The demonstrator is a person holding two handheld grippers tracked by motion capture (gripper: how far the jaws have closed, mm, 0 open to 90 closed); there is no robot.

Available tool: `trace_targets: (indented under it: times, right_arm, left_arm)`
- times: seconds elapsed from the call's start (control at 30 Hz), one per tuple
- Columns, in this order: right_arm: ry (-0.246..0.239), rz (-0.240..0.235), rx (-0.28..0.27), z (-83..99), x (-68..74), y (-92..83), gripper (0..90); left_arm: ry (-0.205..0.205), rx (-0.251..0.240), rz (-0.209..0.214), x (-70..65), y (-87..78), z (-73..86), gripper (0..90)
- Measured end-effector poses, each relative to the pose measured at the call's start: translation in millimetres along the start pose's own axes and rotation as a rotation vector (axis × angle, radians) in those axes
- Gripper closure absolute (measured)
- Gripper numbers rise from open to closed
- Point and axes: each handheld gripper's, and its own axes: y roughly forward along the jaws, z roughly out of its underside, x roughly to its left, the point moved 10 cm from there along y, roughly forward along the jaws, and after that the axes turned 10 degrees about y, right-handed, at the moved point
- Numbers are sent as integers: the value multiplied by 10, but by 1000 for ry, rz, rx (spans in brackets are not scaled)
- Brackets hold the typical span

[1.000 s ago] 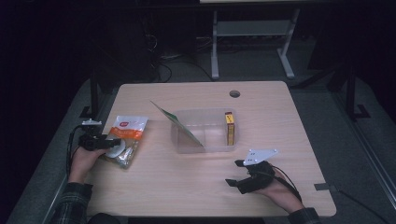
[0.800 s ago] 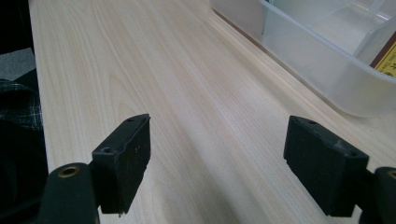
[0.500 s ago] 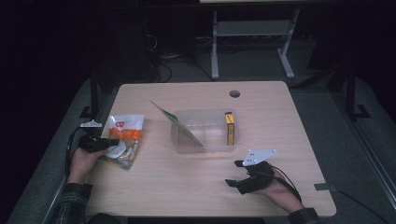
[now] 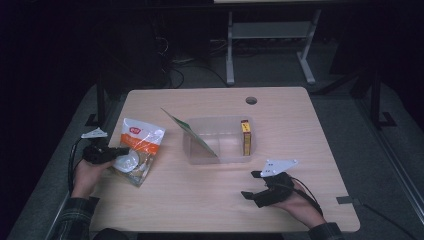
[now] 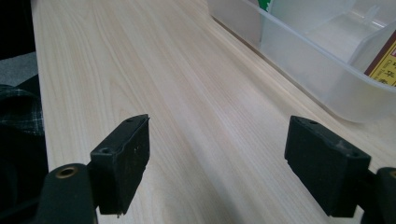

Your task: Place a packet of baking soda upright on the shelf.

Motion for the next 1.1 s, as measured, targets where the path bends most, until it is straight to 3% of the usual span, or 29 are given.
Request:
trace_targets:
  times: [0.23,0.43,0.7,1.03,1.1]
  right_arm:
    - [39,-14,-54,-93,11,-16,193]
    - [63,-81,-87,-170,86,13,178]
    - [21,-125,-89,-285,272,154,173]
    - [-16,-181,-124,-457,463,229,190]
    - [-18,-192,-132,-478,484,220,200]
  left_arm:
    - [55,-89,56,-334,-193,-247,896]
    - [107,-143,107,-636,-258,-415,897]
    - [168,-180,148,-951,-357,-533,898]
    - [246,-212,263,-1484,-385,-639,898]
    - [266,-210,298,-1661,-339,-649,898]
